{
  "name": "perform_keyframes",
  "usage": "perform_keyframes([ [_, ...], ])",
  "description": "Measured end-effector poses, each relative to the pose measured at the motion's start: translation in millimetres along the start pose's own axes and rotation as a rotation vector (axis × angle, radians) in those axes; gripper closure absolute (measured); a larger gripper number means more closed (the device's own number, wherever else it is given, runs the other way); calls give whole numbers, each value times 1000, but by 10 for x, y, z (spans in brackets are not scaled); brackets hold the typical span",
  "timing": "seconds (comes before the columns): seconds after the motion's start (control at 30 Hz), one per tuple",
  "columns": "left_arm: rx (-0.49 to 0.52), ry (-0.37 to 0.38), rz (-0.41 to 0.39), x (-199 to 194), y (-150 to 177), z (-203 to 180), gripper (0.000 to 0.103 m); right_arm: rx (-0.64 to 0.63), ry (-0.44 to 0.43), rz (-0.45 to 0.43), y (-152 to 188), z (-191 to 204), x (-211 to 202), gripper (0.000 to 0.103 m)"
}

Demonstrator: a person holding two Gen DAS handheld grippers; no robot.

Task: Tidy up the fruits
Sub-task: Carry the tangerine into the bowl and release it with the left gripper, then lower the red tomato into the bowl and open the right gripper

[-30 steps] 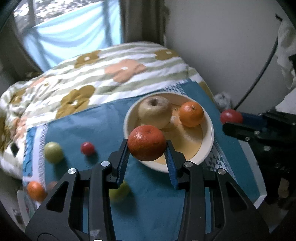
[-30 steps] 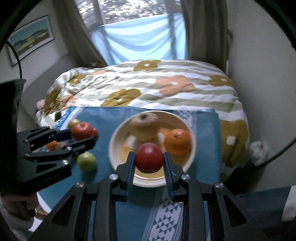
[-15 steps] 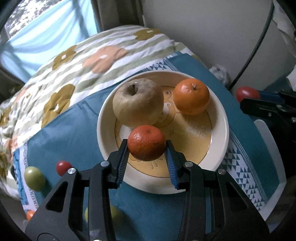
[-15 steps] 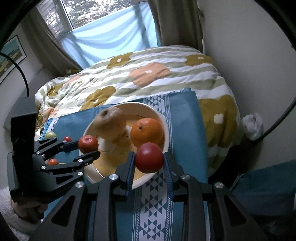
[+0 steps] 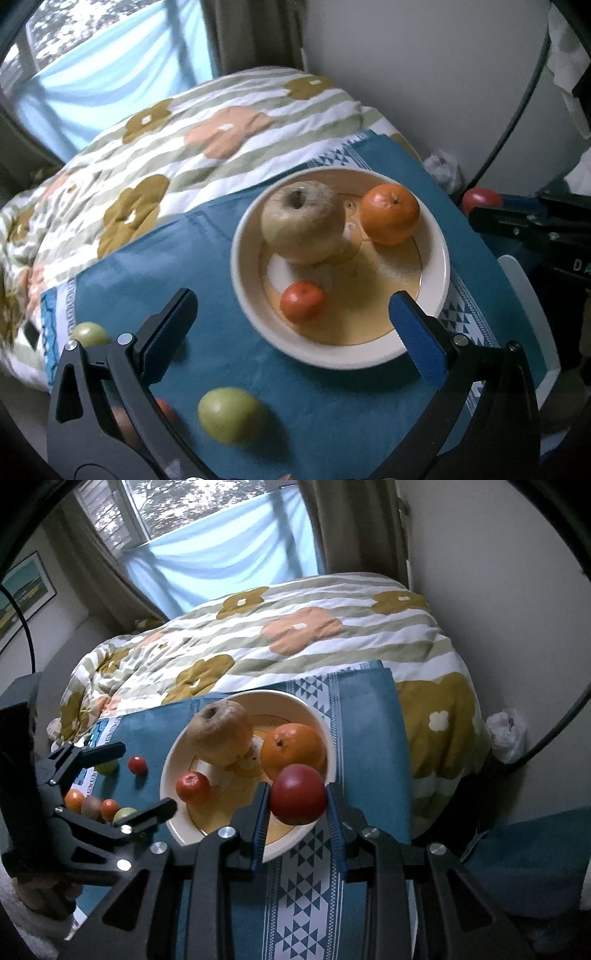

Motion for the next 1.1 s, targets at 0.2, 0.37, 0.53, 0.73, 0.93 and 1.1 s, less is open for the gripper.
perform_keyframes([
  [0.2, -65, -33, -26, -266, 107, 184, 0, -80, -52, 6, -41, 178, 19, 76],
  [0.37, -123, -86, -40, -435, 258, 377, 0, -160, -106, 26, -29, 354, 171, 75],
  [0.53, -176, -124, -29, -513, 458, 553, 0, -255, -153, 53, 37, 539, 394, 75],
  [0.73, -210, -158, 2, -442, 658, 703, 0, -332, -151, 82, 180, 675, 629, 75],
  [0.93, -236, -149, 11, -400, 735, 729, 0, -312, -130, 86, 211, 627, 680, 66],
  [1.1, -250, -147, 6, -428, 746, 709, 0, -307, -142, 43, 236, 595, 592, 0],
])
Point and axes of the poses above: each gripper's, at about its wrist camera, not at the fingertips, and x roughly the way its jaws point, z to its left, y to its underside, the point moved 6 cm from there along x, roughly the way its jaws point, and after that the axes turned 5 degrees about -x, right-handed, at the moved point
